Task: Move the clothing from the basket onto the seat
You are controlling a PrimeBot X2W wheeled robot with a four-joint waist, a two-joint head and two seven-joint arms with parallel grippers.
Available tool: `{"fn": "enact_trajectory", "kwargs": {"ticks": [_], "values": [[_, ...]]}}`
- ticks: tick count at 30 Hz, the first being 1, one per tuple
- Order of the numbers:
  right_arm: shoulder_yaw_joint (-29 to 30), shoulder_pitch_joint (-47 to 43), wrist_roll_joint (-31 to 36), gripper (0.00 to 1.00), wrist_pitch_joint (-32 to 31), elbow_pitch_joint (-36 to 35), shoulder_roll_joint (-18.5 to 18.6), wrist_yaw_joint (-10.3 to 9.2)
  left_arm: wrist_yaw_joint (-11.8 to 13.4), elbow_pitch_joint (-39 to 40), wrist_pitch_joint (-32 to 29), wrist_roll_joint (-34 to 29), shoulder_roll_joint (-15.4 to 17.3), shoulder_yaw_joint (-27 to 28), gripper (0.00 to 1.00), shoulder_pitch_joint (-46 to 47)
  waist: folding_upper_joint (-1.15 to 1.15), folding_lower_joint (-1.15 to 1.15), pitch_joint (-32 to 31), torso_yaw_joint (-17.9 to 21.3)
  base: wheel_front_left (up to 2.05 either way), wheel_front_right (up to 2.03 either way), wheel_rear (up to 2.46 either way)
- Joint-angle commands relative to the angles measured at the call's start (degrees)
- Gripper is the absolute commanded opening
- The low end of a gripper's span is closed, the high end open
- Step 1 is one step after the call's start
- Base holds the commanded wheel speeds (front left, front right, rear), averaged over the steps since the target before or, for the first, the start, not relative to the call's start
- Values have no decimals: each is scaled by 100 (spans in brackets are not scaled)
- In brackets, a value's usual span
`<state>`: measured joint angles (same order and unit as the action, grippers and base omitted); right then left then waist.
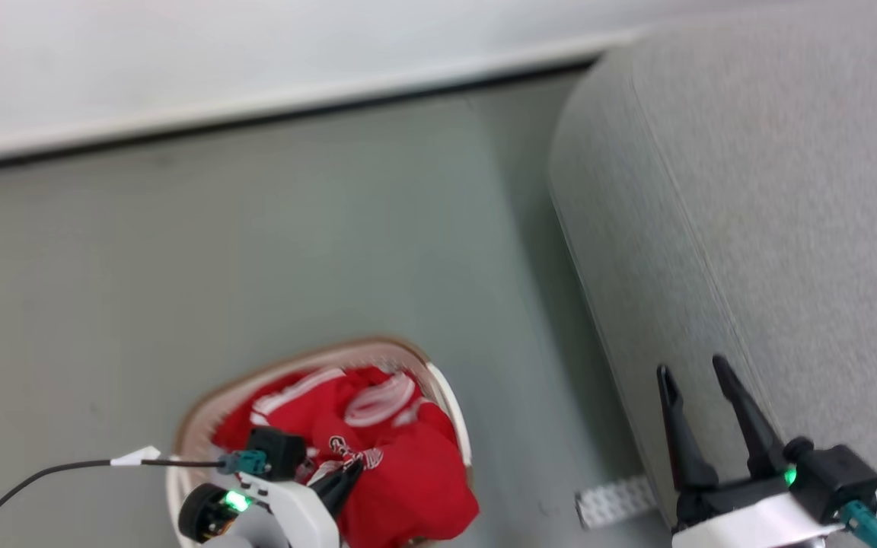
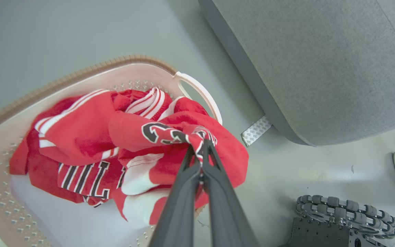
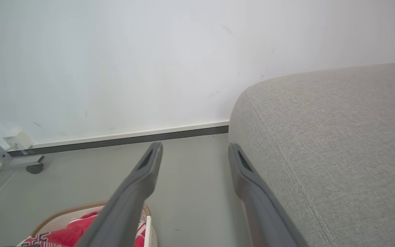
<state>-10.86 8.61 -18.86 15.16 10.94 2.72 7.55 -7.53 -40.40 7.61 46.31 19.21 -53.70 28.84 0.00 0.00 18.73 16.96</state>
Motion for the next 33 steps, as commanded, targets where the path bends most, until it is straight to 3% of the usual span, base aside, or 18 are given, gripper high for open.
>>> {"fn": "enact_trajectory", "kwargs": {"ticks": [1,7,19,25,33], "values": [[15,-128,72,100,0,55,30,-12,19,59,2,-4,13,-4,0,-81,0,0,-634,-389,0,0,0],[7,-381,140,100,0,192,29,-12,188,758,-82,90,124,71,0,-145,0,0,-1199,-619,0,0,0],[-226,-708,327,100,-1,275,27,-12,1123,3058,-526,88,885,406,0,-279,0,0,-1826,-753,0,0,0],[-811,-355,727,100,0,267,25,-12,1473,3953,-820,51,1255,558,0,-211,0,0,-1904,-750,0,0,0],[-2384,474,582,100,-1,686,407,-12,1667,4398,-976,17,1277,553,0,-178,0,0,-1963,-849,0,0,0]]}}
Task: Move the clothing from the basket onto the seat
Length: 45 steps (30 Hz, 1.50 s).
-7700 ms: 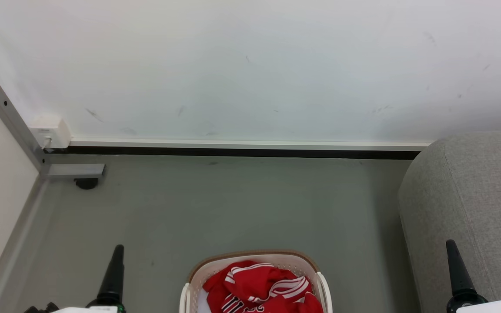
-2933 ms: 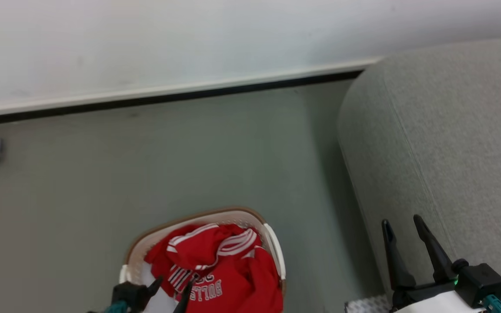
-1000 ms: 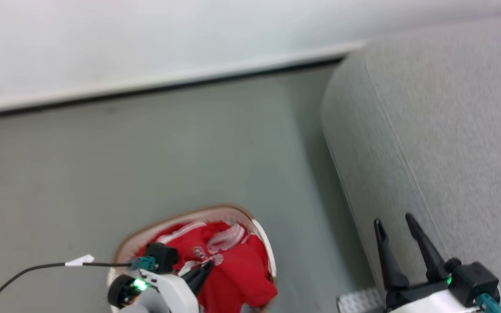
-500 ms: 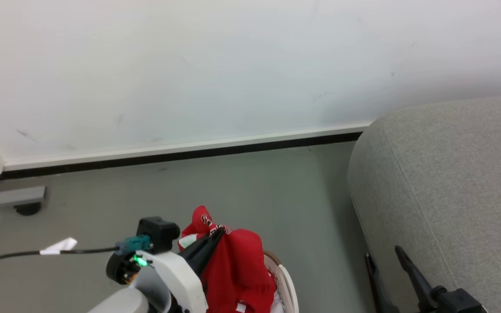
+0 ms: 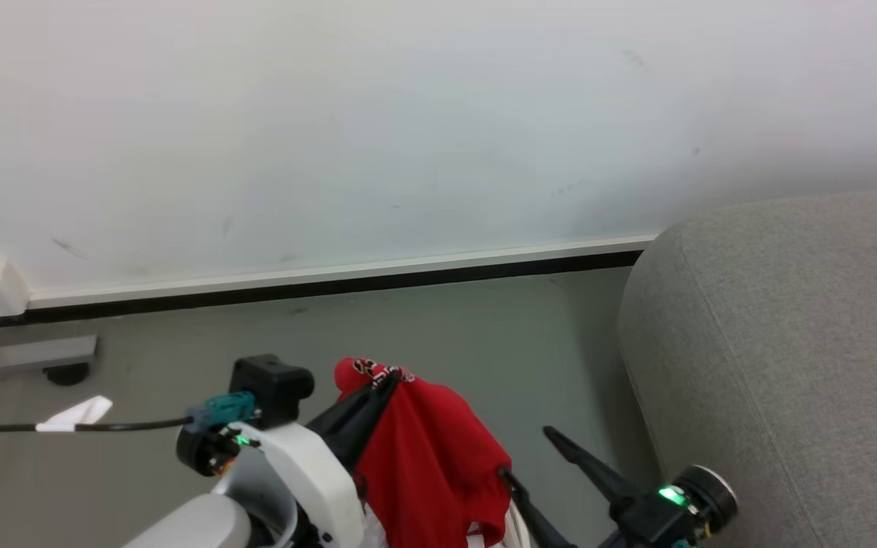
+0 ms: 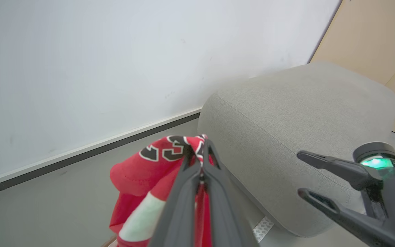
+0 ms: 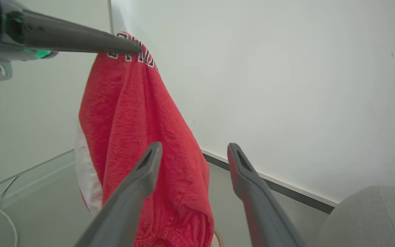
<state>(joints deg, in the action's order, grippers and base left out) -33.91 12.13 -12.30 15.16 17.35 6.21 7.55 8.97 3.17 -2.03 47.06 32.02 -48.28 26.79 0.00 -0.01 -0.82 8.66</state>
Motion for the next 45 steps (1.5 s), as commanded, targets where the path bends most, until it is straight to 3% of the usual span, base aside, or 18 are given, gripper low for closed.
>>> {"fn": "enact_trajectory", "kwargs": {"ticks": [1,10,19,20,22,27,28,29,30,31,32,37,45], "values": [[-251,244,-136,100,-1,115,93,-13,20,71,-25,-68,-24,-12,0,40,0,1,-13,-43,0,0,0],[-1342,1219,-680,100,-4,905,133,-13,-16,310,-146,-200,-177,-245,0,129,0,1,-55,-258,0,0,0],[-2171,1869,-1130,100,-2,1822,-155,-13,-136,473,-269,-268,-353,-553,0,143,0,1,-101,-485,0,0,0],[-2231,1903,-1196,92,-2,1898,-184,-12,-137,497,-258,-255,-383,-569,0,145,0,1,-104,-511,0,0,0],[-2308,1950,-1350,0,-1,1974,-223,-13,-122,539,-250,-251,-409,-581,0,151,0,1,-107,-545,0,0,0],[-2286,1850,-1570,0,0,1879,-292,-12,-43,579,-195,-249,-388,-529,0,99,0,1,-100,-571,0,0,0],[-2245,1815,-1587,0,0,1851,-299,-12,-24,579,-155,-227,-378,-493,4,63,0,1,-95,-566,0,0,0],[-2192,1785,-1605,0,0,1813,-301,-12,-3,579,-134,-212,-358,-479,29,39,0,1,-88,-556,0,0,0],[-2138,1742,-1614,0,0,1777,-303,-12,21,564,-120,-222,-330,-457,44,20,0,1,-80,-543,0,0,0],[-2081,1710,-1616,0,0,1734,-306,-12,42,554,-96,-233,-305,-441,91,-4,0,1,-65,-525,0,0,0],[-2007,1693,-1623,0,0,1678,-309,-12,78,529,-35,-240,-288,-400,100,-30,0,1,-50,-504,0,0,0],[-1628,1595,-1515,0,0,1512,-315,-12,49,278,317,-256,-190,-313,100,-227,0,1,22,-387,0,0,0],[-964,1427,-1265,0,0,1210,-226,-12,-297,-426,1238,-424,-203,-384,100,-585,0,1,134,-173,0,0,0]]}}
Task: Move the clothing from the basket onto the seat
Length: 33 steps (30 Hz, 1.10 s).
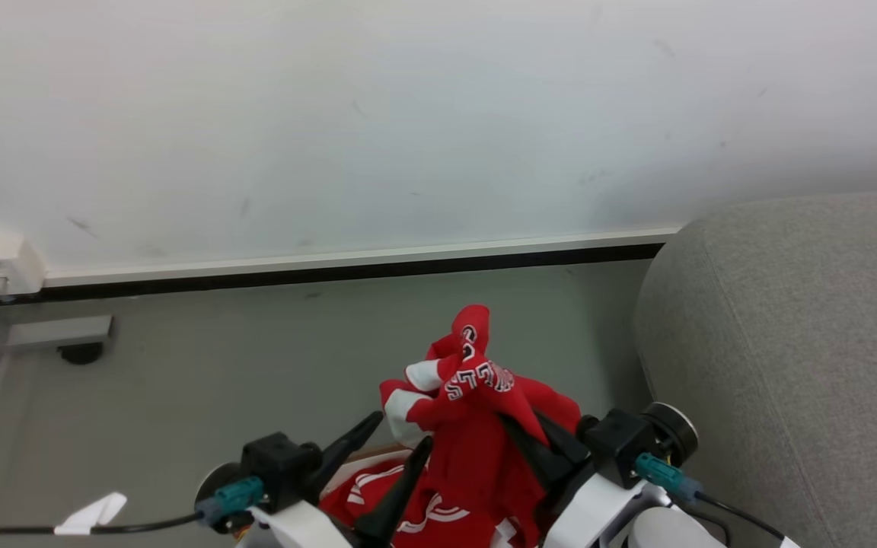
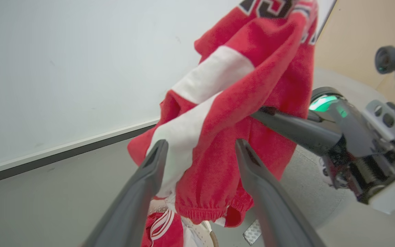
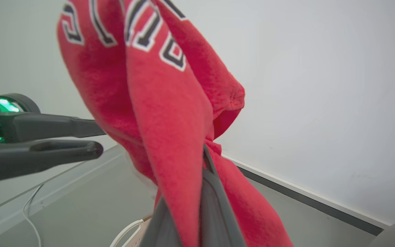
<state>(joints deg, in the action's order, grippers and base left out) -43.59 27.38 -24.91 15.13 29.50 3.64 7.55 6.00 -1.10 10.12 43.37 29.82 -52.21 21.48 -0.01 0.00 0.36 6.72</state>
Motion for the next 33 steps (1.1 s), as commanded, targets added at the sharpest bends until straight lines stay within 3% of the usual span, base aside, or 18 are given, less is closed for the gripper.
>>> {"fn": "enact_trajectory", "kwargs": {"ticks": [1,14,33], "values": [[67,-110,32,0,3,-50,48,-12,-24,-93,116,-80,-16,6,100,-92,1,0,25,53,0,0,0],[684,-318,247,0,3,-452,166,-12,-326,-599,499,-326,-483,267,100,-345,1,0,72,491,0,0,0],[1020,-531,251,0,2,-880,406,-12,-657,-575,503,-951,-917,717,100,-512,1,0,341,2183,0,0,0]]}}
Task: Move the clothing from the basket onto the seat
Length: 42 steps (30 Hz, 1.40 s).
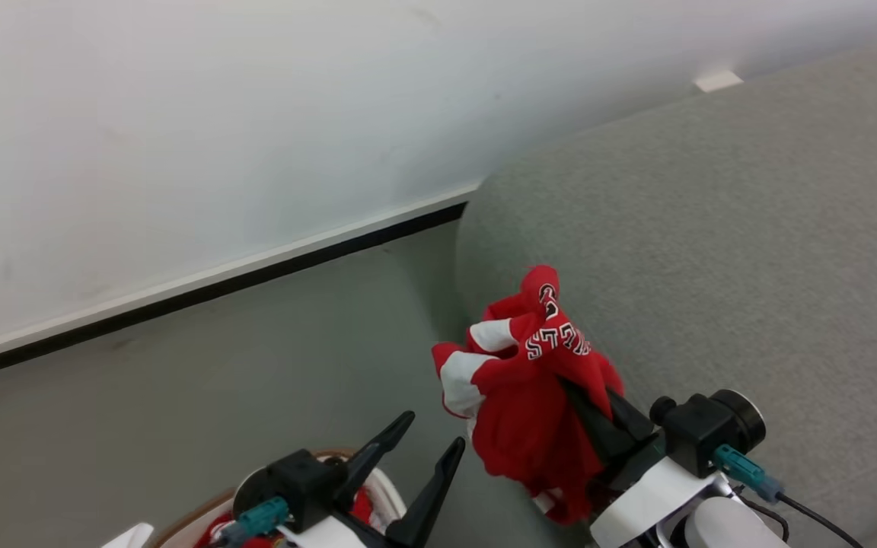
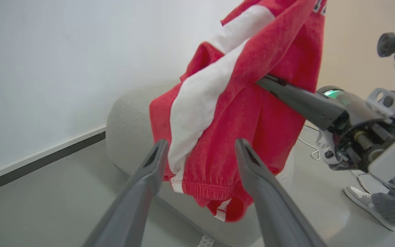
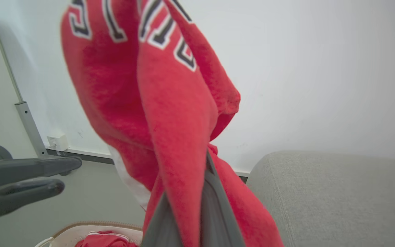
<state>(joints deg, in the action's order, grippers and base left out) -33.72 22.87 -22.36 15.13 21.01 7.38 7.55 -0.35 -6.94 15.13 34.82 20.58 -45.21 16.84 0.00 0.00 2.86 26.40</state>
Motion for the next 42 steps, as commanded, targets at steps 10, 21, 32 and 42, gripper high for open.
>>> {"fn": "enact_trajectory", "kwargs": {"ticks": [10,21,32,42], "values": [[753,-366,67,0,3,-494,53,-12,-201,72,1,-351,-29,49,100,202,0,0,592,398,0,0,0],[2417,1089,352,0,-68,-722,3,-12,-469,693,-559,-626,423,47,100,1229,0,0,2281,-181,0,0,0],[4321,3659,989,0,-469,629,649,-12,-494,1303,-848,-552,780,354,100,1839,0,0,3494,-694,0,0,0],[6455,3784,2409,0,-164,2299,626,-13,-416,1398,-837,-478,895,426,100,1748,0,0,3560,-869,0,0,0]]}}
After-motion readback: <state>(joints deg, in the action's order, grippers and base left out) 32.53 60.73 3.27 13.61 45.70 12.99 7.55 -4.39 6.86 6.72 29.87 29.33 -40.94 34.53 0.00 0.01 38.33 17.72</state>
